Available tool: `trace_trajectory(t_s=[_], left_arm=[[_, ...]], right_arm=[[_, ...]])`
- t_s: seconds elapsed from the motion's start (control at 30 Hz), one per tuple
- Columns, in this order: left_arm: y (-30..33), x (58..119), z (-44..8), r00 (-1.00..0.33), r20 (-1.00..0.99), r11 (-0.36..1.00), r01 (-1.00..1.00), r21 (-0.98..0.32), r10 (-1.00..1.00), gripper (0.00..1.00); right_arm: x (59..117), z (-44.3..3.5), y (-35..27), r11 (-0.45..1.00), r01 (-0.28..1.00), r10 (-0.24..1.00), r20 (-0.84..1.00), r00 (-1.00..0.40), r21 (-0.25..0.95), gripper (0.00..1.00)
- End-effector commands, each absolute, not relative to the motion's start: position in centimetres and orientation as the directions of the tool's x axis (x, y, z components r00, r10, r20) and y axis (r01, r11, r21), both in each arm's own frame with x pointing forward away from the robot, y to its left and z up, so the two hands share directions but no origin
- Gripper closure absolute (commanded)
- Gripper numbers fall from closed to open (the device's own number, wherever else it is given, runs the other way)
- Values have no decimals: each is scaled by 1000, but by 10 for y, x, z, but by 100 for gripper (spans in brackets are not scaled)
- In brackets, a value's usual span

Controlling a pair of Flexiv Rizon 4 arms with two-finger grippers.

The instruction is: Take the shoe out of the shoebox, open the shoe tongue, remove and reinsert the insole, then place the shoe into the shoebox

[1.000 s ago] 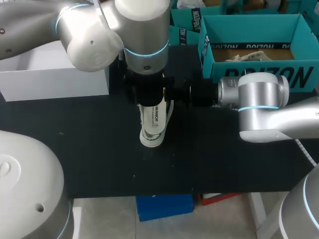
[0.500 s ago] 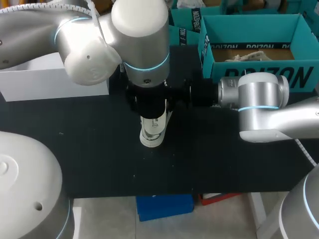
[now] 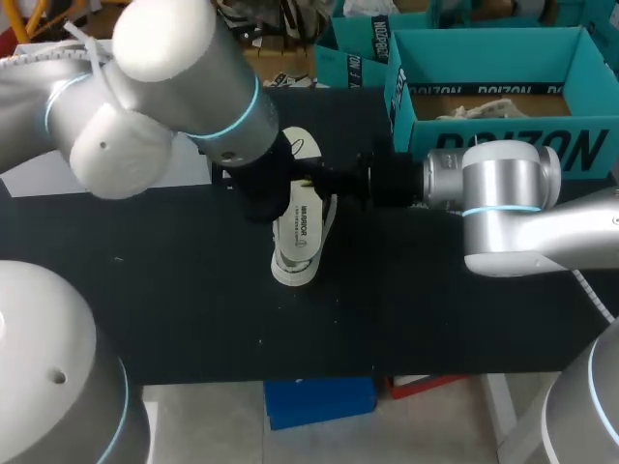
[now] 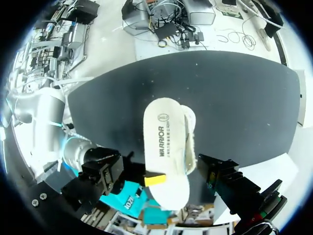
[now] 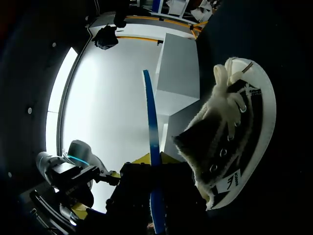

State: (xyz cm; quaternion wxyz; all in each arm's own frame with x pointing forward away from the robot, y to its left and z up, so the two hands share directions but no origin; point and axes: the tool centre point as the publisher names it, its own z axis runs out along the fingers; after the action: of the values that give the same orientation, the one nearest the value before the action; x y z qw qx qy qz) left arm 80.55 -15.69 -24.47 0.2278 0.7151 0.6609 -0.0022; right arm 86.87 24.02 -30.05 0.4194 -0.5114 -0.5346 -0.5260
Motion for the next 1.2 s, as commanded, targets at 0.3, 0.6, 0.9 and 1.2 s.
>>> trace_trajectory(t_s=[0.3,0.6,0.9,1.2], left_arm=[[-104,810,-254,224,-728,-53,967,250,647,0],[-104,810,-255,232,-734,-62,966,251,639,0],[-104,810,-255,232,-734,-62,966,251,639,0],[-93,807,-269,145,-847,6,985,172,511,0]], right_arm=[[869,-301,242,-77,988,107,986,-124,133,100],[869,-301,242,-77,988,107,986,-124,133,100],[869,-301,242,-77,988,107,986,-124,133,100],[869,-301,242,-77,988,107,986,-124,133,100]])
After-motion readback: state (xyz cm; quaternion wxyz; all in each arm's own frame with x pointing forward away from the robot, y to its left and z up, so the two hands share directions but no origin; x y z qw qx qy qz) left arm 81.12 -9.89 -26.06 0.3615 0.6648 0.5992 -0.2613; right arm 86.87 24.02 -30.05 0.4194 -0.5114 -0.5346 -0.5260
